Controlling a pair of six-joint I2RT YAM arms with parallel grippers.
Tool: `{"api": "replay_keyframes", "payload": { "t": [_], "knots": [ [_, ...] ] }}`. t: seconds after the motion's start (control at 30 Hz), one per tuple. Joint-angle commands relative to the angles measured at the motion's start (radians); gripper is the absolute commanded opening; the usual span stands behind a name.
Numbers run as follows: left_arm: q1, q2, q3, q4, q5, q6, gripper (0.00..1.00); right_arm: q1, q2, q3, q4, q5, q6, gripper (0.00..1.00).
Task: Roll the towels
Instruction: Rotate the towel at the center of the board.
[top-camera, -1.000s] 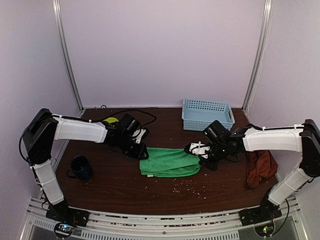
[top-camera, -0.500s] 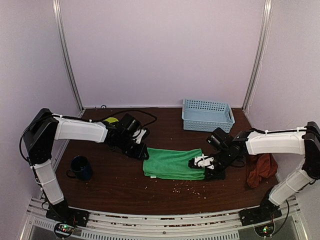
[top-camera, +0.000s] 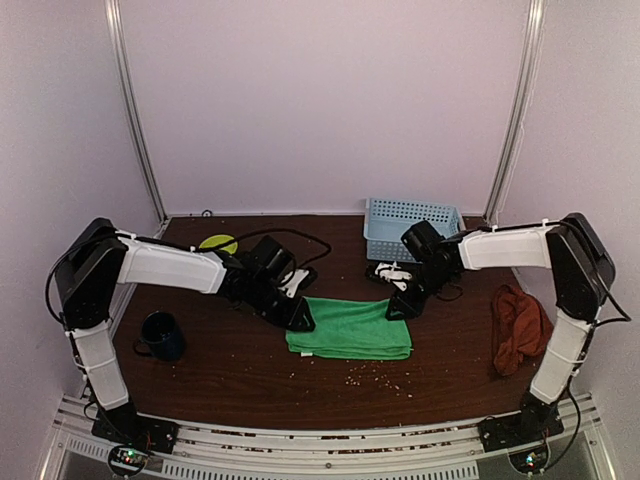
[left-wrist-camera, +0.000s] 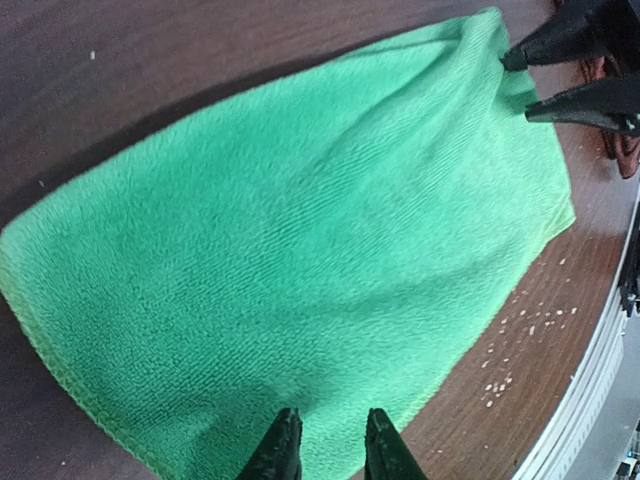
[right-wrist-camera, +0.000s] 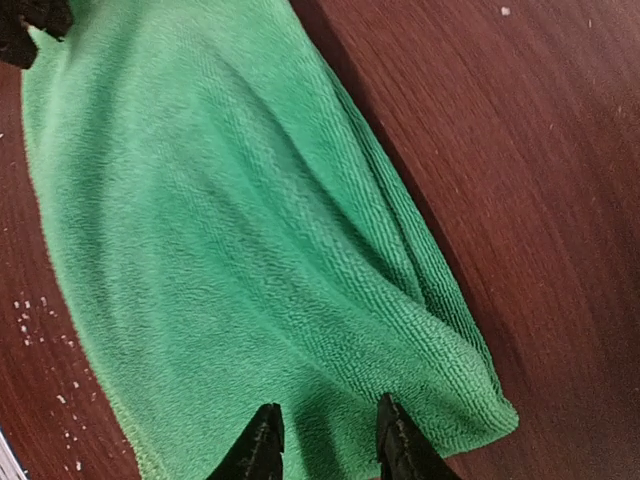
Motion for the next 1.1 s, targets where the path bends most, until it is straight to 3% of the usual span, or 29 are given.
{"api": "replay_keyframes", "payload": {
  "t": [0.0, 0.17, 0.43, 0.6, 0.7, 0.83, 1.07],
  "knots": [
    [0.003, 0.048, -0.011, -0.012, -0.001, 0.007, 0.24, -0.033, 0.068, 0.034, 0.041, 0.046, 0.062, 0.37],
    [0.031, 0.078, 0.005, -0.093, -0.078, 0.032, 0.23, -0.049, 0.098, -0.003, 0.002, 0.054, 0.016, 0.48],
    [0.142, 0.137, 0.123, -0.128, -0.109, 0.141, 0.21, 0.040, 0.013, -0.084, -0.159, -0.127, 0.057, 0.59],
    [0.208, 0.215, 0.347, -0.203, -0.122, 0.240, 0.21, 0.180, 0.007, 0.024, -0.382, -0.316, -0.027, 0.64],
    [0.219, 0.189, 0.413, -0.259, -0.161, 0.266, 0.22, 0.180, 0.006, 0.129, -0.462, -0.389, -0.039, 0.67],
    [0.221, 0.071, 0.353, -0.266, -0.166, 0.239, 0.25, 0.146, -0.013, 0.237, -0.498, -0.393, -0.033, 0.67],
    [0.214, -0.087, 0.072, -0.167, -0.092, 0.004, 0.28, 0.072, 0.032, 0.268, -0.186, -0.163, 0.156, 0.58]
  ]
}}
